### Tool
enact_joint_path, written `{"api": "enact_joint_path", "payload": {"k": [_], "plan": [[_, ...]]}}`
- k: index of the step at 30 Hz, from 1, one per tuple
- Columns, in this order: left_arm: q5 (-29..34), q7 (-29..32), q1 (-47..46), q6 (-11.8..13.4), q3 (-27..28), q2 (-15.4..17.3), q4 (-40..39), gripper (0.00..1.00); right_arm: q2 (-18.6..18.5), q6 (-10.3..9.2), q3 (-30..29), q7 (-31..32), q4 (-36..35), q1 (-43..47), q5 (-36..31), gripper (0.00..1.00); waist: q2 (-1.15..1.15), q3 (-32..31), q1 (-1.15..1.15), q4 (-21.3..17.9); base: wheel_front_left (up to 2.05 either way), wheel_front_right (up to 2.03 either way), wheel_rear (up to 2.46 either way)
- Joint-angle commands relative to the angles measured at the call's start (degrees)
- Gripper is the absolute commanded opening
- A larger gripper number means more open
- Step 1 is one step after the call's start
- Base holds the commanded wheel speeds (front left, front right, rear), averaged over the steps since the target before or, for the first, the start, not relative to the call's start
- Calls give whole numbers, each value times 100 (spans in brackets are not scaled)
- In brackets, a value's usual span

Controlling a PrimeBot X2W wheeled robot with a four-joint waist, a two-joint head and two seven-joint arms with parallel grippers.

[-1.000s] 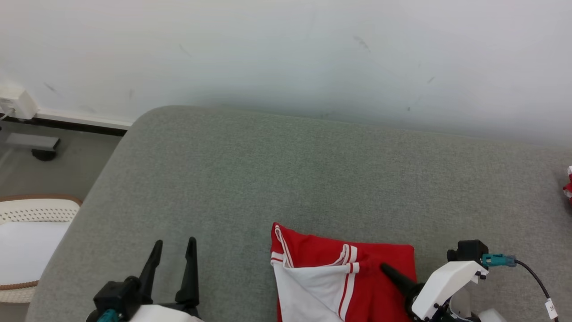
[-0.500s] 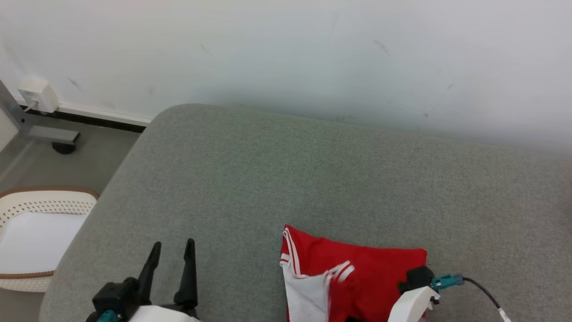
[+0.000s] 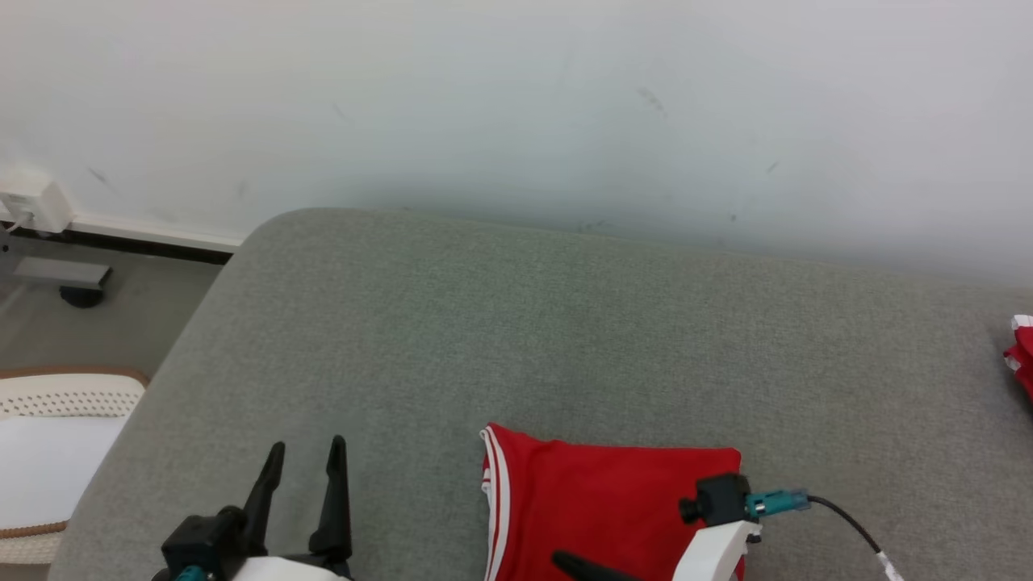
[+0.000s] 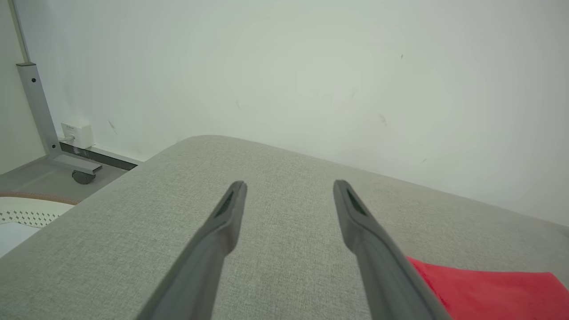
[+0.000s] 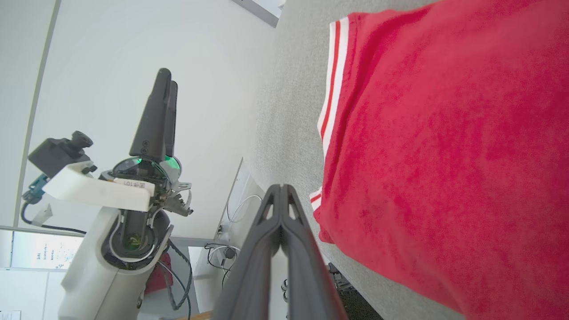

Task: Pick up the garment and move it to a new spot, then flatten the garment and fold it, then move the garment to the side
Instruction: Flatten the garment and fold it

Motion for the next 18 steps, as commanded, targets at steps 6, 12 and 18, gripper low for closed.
{"api": "enact_joint_path", "payload": {"k": [6, 12, 18], "plan": [[125, -8, 41, -6, 73, 23, -111, 100, -471, -9, -179, -728, -773, -97, -202, 28, 0, -35, 0, -354, 0, 0, 0], [148, -7, 34, -7, 174, 23, -215, 100, -899, -9, -438, -1589, -1143, -250, -600, 100, 0, 5, 0, -706, 0, 0, 0], [160, -6, -22, -31, 272, 23, -276, 100, -1352, -9, -767, -2734, -1174, -415, -1387, 100, 0, 50, 0, -1051, 0, 0, 0]]}}
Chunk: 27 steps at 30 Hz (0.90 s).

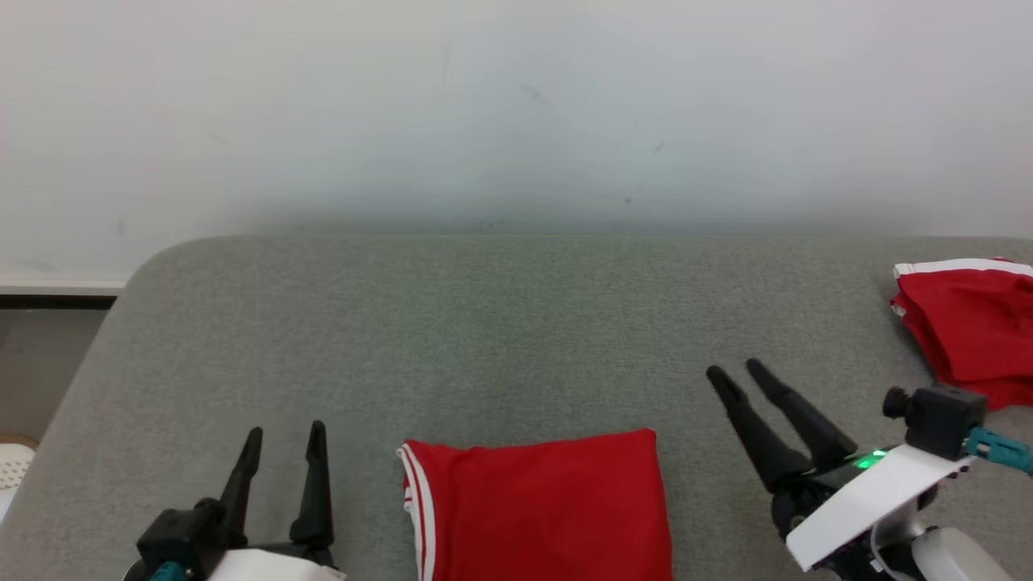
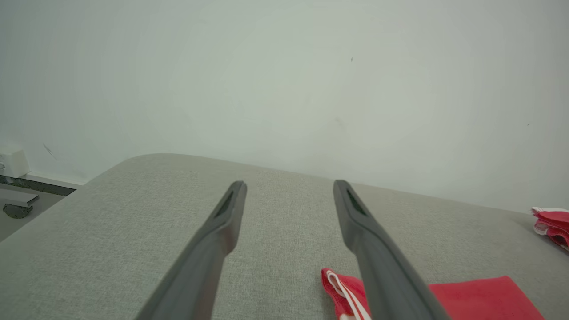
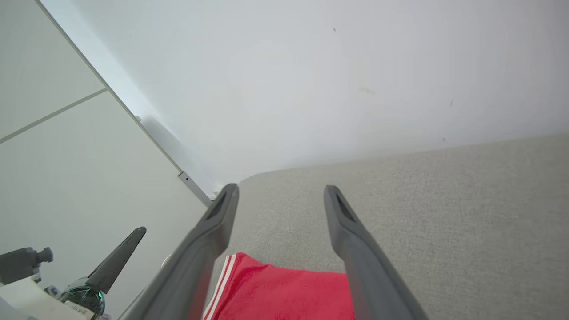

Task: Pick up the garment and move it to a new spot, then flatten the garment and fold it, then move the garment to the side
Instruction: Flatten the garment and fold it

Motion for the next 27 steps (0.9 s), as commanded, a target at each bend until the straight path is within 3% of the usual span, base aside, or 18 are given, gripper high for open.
{"api": "enact_joint_path", "payload": {"k": [1, 11, 21, 27], "plan": [[34, -4, -30, 4, 37, 22, -28, 100, -167, -8, -118, -360, 38, -58, -273, 100, 0, 26, 0, -163, 0, 0, 0], [103, -3, -28, -48, 235, 22, -88, 100, -383, -8, -557, -1655, 513, 198, -1322, 100, 0, 7, 0, -540, 0, 0, 0], [192, -3, 68, -70, 250, 23, -138, 100, 99, -8, -1621, -2012, 819, 860, -3017, 100, 0, -9, 0, -645, 0, 0, 0], [180, -3, 117, -110, 280, 22, -81, 100, 414, -8, -1815, -2019, 812, 1116, -3431, 100, 0, 13, 0, -621, 0, 0, 0]]}}
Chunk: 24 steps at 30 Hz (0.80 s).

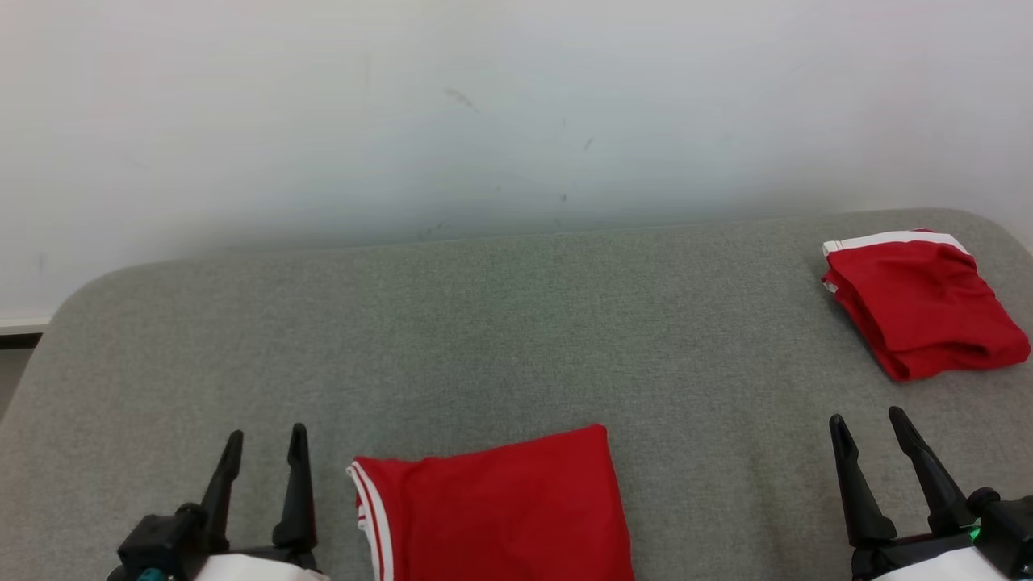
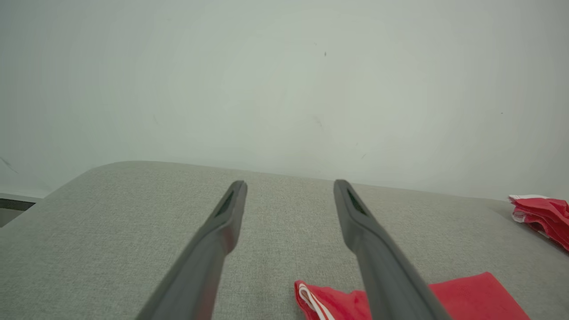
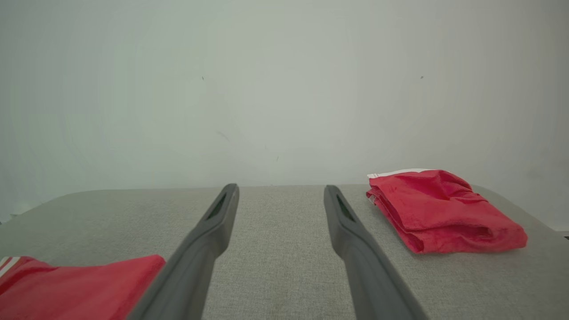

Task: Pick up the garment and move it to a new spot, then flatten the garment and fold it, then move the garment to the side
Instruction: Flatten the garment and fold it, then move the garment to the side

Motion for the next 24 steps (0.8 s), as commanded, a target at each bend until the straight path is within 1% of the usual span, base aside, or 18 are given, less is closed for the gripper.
{"api": "enact_joint_path", "payload": {"k": [1, 9, 15, 19, 24], "plan": [[44, -2, 39, -29, 20, 22, 1, 100, 25, -8, -20, -23, -15, 50, -51, 100, 0, 4, 0, 10, 0, 0, 0], [59, -2, -19, -51, -21, 22, -12, 100, 23, -8, 96, -21, 67, -45, -159, 100, 0, 11, 0, 80, 0, 0, 0], [21, -2, -10, -57, -61, 22, 12, 100, 57, -8, 300, -18, 260, -99, -17, 100, 0, 10, 0, 164, 0, 0, 0], [-9, -2, -43, -61, -106, 23, 26, 100, 152, -8, 578, 96, 480, -262, 198, 100, 0, 17, 0, 268, 0, 0, 0], [-33, -2, -65, -57, -159, 22, 31, 100, 307, -8, 1084, 412, 741, -628, 501, 100, 0, 49, 0, 411, 0, 0, 0]]}}
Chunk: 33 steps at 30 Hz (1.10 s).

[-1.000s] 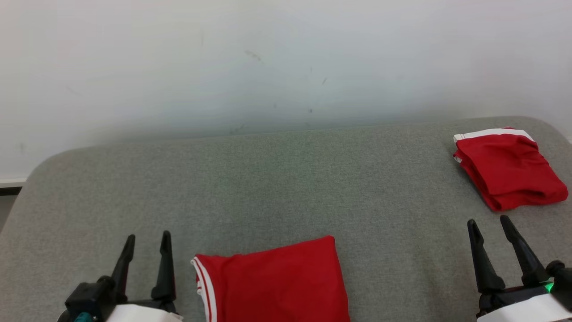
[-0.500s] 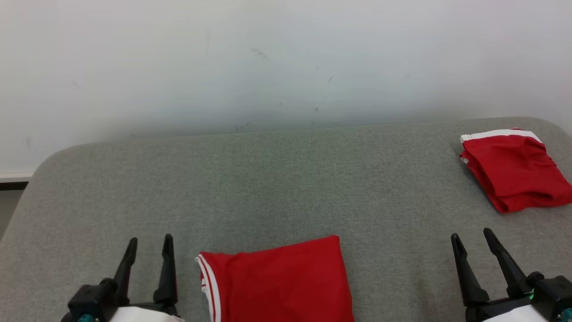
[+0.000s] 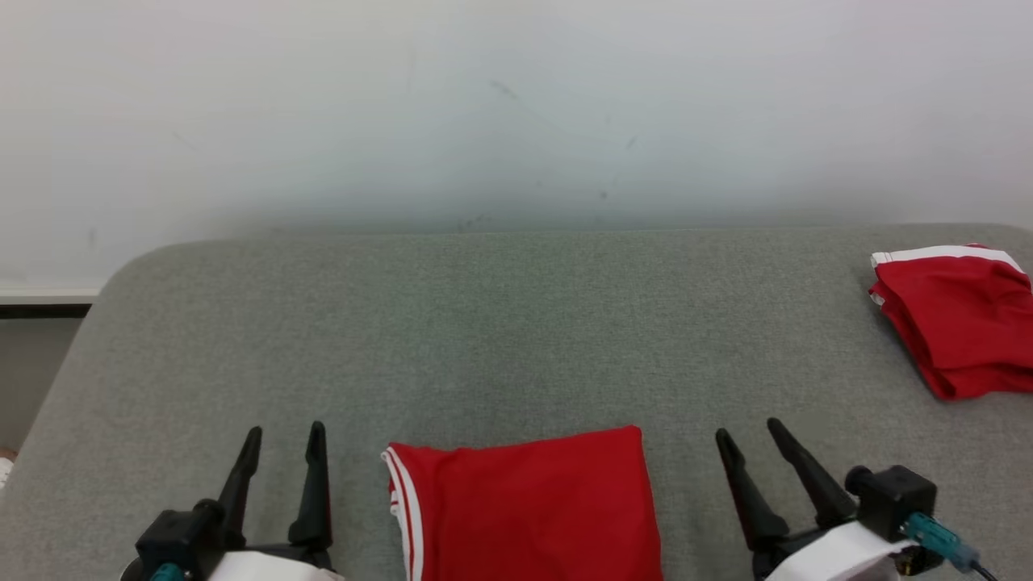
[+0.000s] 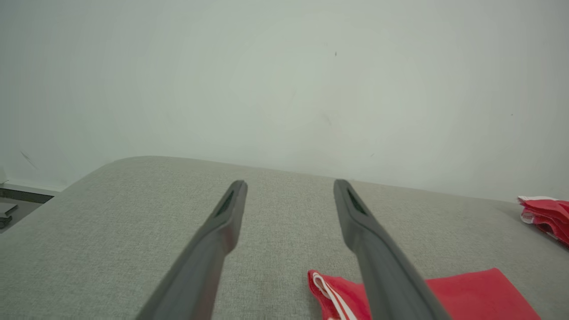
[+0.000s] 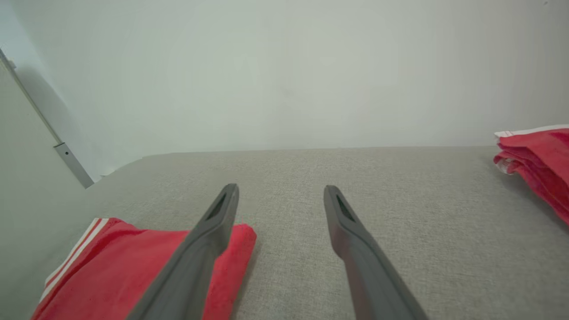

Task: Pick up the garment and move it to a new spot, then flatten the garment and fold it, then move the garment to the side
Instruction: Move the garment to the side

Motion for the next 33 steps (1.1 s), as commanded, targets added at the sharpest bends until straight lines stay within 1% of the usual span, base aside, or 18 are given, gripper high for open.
{"api": "enact_joint_path", "payload": {"k": [1, 6, 11, 18, 26, 27, 28, 29, 30, 31, 33], "plan": [[-24, -2, -36, -12, -10, 22, 9, 100, 51, -9, 114, 116, 106, -139, 167, 100, 0, 21, 0, 73, 0, 0, 0], [-56, -2, -79, 12, -74, 23, 35, 100, 147, -8, 484, 682, 609, -428, 475, 100, 0, 42, 0, 304, 0, 0, 0], [-64, -1, -77, 19, -93, 22, 46, 100, 243, -9, 623, 1135, 1050, -550, 773, 100, 0, 57, 0, 524, 0, 0, 0], [-92, -1, -86, 7, -127, 22, 54, 100, 390, -8, 546, 1934, 1692, -677, 1031, 100, 0, 96, 0, 740, 0, 0, 0], [-93, -1, -119, -3, -148, 22, 73, 100, 556, -14, 515, 3023, 2418, -587, 1036, 100, 0, 184, 0, 964, 0, 0, 0], [-94, -1, -117, -6, -154, 22, 74, 100, 585, -14, 517, 3110, 2416, -577, 1087, 96, 0, 192, 0, 989, 0, 0, 0], [-93, -1, -110, -7, -154, 22, 74, 100, 613, -13, 531, 3167, 2388, -562, 1148, 59, 0, 197, 0, 1010, 0, 0, 0], [-93, -1, -110, -7, -154, 22, 74, 100, 613, -13, 531, 3167, 2388, -562, 1148, 59, 0, 197, 0, 1010, 0, 0, 0], [-91, -1, -107, -2, -153, 22, 71, 100, 635, -11, 551, 3201, 2347, -553, 1186, 31, 0, 202, 0, 1025, 0, 0, 0], [-88, -1, -106, 8, -159, 22, 67, 100, 656, -4, 565, 3212, 2302, -550, 1208, 0, 0, 206, 0, 1038, 0, 0, 0], [-77, -1, -104, 16, -159, 22, 74, 100, 666, -3, 575, 3155, 2203, -553, 1225, 0, 0, 197, 0, 1056, 0, 0, 0]]}}
